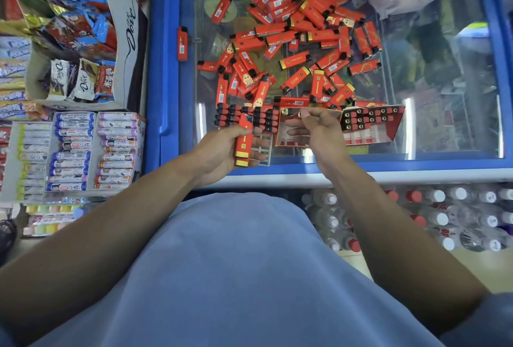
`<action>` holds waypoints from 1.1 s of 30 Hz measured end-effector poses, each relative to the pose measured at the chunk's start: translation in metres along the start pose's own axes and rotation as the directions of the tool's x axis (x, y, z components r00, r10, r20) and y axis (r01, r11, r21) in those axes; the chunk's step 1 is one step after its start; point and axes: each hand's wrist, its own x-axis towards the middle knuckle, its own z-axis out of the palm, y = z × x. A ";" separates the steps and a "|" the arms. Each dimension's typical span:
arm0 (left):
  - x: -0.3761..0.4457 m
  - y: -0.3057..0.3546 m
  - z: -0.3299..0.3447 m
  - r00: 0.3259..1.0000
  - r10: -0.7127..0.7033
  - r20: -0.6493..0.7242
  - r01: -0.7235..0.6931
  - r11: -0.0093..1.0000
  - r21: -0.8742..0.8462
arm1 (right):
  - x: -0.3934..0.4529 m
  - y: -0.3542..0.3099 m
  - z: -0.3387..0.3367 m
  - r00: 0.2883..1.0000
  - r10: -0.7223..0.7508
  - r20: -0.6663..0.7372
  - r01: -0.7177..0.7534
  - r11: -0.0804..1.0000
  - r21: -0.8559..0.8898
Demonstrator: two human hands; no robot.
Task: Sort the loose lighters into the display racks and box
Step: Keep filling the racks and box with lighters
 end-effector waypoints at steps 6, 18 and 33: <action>-0.002 0.002 0.000 0.999 0.008 0.031 -0.007 0.999 -0.042 | 0.002 0.000 0.003 0.994 -0.050 -0.095 0.037 0.990 -0.133; -0.007 0.001 0.000 0.999 0.041 0.027 -0.041 0.999 0.002 | 0.000 0.005 0.001 0.998 -0.027 -0.056 0.022 0.995 -0.097; -0.010 -0.001 -0.002 0.999 0.039 -0.015 -0.039 0.999 -0.018 | 0.003 0.010 0.001 0.993 -0.029 -0.119 0.020 0.997 -0.071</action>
